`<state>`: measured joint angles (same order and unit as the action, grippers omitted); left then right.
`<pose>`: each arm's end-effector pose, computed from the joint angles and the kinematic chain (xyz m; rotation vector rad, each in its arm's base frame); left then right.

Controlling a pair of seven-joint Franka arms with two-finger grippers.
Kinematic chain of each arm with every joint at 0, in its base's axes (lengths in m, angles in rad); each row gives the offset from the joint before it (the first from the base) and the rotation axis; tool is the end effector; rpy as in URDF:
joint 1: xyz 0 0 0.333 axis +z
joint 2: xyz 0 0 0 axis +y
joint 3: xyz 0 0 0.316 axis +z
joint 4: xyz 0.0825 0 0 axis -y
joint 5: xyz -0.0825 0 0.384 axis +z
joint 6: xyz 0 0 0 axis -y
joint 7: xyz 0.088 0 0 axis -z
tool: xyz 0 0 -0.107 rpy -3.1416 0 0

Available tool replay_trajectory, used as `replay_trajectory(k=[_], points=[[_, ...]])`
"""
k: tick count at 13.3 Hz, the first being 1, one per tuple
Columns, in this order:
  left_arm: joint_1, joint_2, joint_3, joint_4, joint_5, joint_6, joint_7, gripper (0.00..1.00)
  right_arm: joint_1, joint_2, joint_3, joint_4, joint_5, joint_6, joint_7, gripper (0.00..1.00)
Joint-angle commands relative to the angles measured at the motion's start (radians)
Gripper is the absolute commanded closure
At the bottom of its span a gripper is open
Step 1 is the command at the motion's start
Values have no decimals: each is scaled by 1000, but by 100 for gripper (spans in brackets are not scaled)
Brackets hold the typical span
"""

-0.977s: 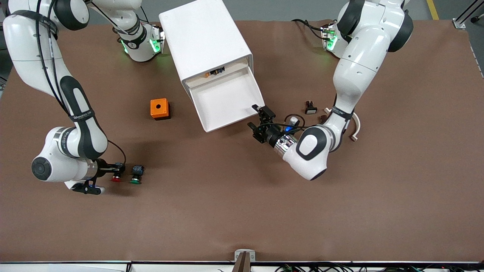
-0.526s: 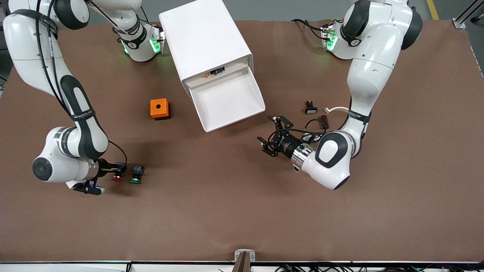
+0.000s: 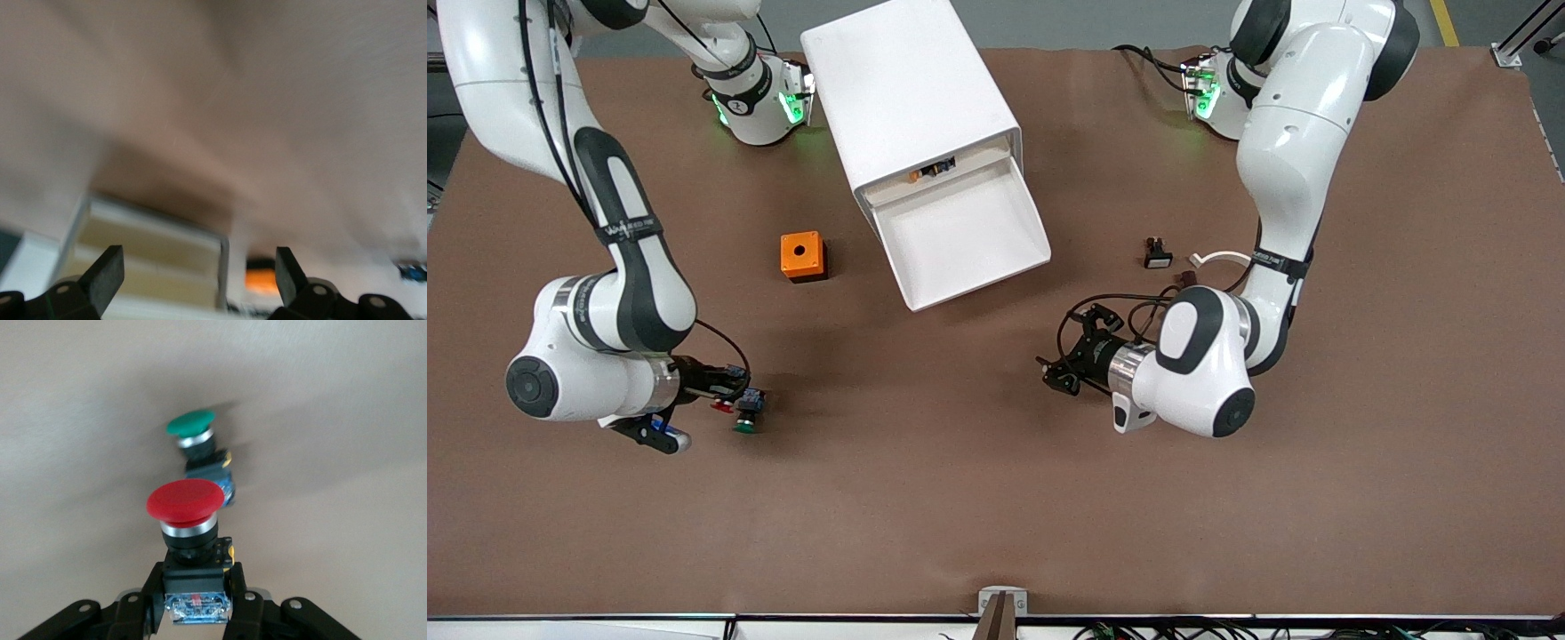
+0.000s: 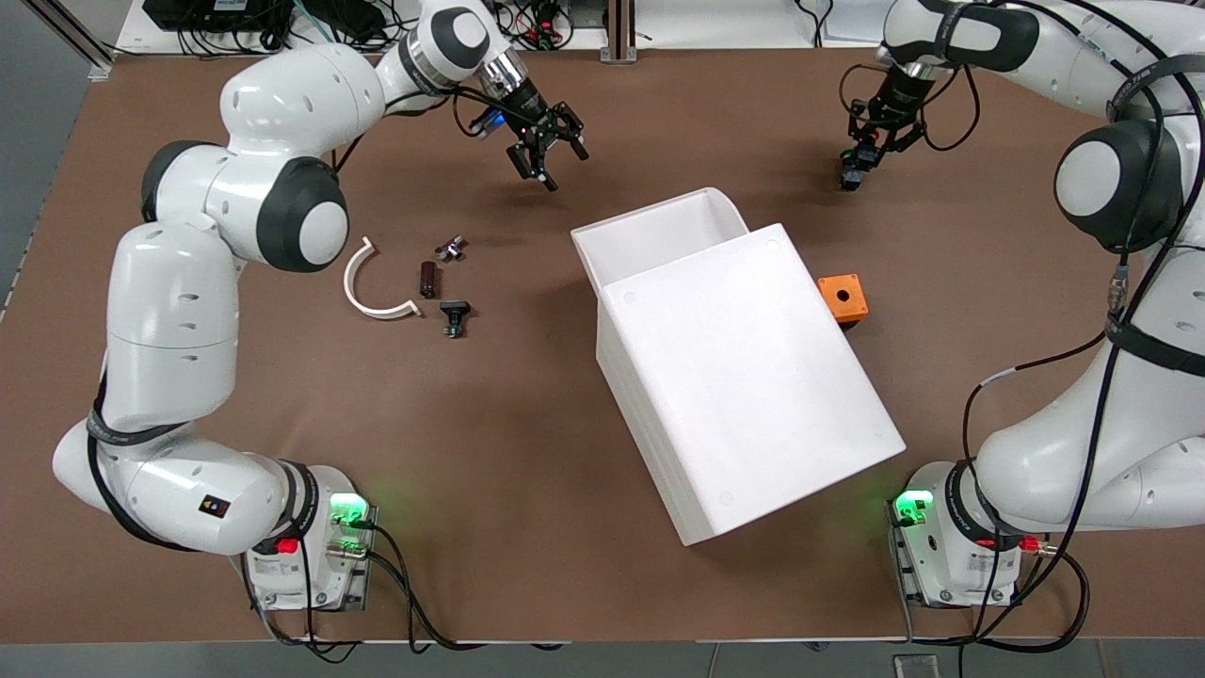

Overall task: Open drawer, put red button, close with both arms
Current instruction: 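Carry the red button into the open drawer with the right gripper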

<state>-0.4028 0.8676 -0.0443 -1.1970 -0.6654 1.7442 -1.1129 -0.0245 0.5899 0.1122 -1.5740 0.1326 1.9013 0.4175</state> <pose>0.6392 -0.3585 0.2550 2.4448 1.1891 -0.9767 0.6641 0.0587 0.2805 -2.9360 0.5953 0.4488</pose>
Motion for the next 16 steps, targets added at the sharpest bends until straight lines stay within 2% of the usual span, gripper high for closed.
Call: replay_trajectory(k=[1, 3, 5, 6, 8, 13, 16], points=[[-103, -54, 69, -7, 189, 67, 129, 0, 61, -83, -5, -21, 48, -63, 144, 92], [-178, -74, 138, -1, 280, 103, 181, 0, 93, -134, -5, -27, 67, -111, 248, 92], [-214, -106, 179, 1, 312, 127, 212, 0, 145, -182, -5, -32, 103, -151, 381, 92], [-224, -117, 175, 1, 387, 127, 250, 0, 181, -199, -5, -37, 105, -154, 456, 92], [-228, -153, 169, -6, 444, 127, 277, 0, 247, -222, -5, -46, 108, -153, 591, 91], [-215, -176, 169, -7, 446, 127, 318, 0, 447, -239, -6, -47, 137, -85, 943, 91], [-214, -174, 170, -7, 446, 129, 317, 0, 561, -243, -6, -125, 137, 63, 1125, 91]])
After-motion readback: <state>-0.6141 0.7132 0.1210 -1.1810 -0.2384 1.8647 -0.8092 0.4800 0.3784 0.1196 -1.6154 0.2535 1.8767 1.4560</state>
